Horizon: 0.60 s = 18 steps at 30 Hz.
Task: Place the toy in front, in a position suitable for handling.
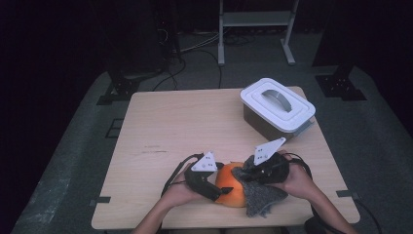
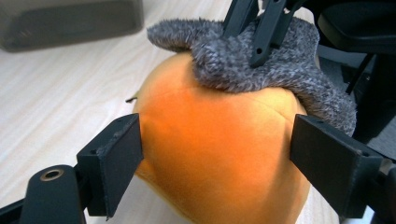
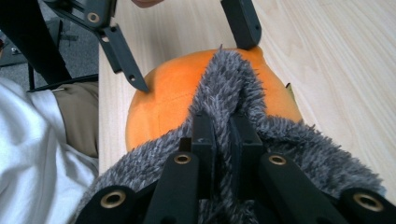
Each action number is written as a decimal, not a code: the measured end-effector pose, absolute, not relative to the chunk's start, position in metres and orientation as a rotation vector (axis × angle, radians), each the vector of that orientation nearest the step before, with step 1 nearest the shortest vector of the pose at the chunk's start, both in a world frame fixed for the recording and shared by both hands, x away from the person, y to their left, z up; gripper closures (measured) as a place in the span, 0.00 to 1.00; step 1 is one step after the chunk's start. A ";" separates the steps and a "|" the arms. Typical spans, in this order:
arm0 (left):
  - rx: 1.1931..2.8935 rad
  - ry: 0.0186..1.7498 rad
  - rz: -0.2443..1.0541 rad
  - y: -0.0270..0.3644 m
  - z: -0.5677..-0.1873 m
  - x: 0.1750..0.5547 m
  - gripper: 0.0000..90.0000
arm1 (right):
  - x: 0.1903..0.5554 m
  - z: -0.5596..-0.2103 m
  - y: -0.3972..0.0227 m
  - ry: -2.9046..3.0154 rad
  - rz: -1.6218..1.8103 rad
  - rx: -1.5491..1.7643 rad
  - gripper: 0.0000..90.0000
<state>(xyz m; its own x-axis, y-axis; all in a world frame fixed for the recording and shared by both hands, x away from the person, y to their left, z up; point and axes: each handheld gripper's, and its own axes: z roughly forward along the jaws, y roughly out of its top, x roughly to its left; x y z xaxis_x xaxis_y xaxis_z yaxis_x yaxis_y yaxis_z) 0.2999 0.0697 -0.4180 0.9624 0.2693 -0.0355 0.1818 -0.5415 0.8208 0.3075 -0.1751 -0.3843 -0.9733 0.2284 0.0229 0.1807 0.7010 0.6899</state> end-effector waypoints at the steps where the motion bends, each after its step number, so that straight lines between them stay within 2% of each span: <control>1: 2.158 0.312 0.115 0.069 -0.419 0.299 0.25 | 0.307 -0.384 -0.175 2.840 1.141 0.340 0.90; 4: 2.159 0.273 0.197 0.068 -0.419 0.292 0.51 | 0.308 -0.380 -0.173 2.846 1.126 0.349 0.90; 6: 2.146 0.263 0.242 0.069 -0.417 0.291 0.59 | 0.309 -0.372 -0.170 2.833 1.121 0.322 0.90; 14: 2.120 0.232 0.434 0.077 -0.409 0.289 0.62 | 0.324 -0.353 -0.154 2.788 1.117 0.308 0.90; 18: 2.130 0.241 0.438 0.082 -0.411 0.291 0.58 | 0.331 -0.357 -0.149 2.804 1.118 0.323 0.90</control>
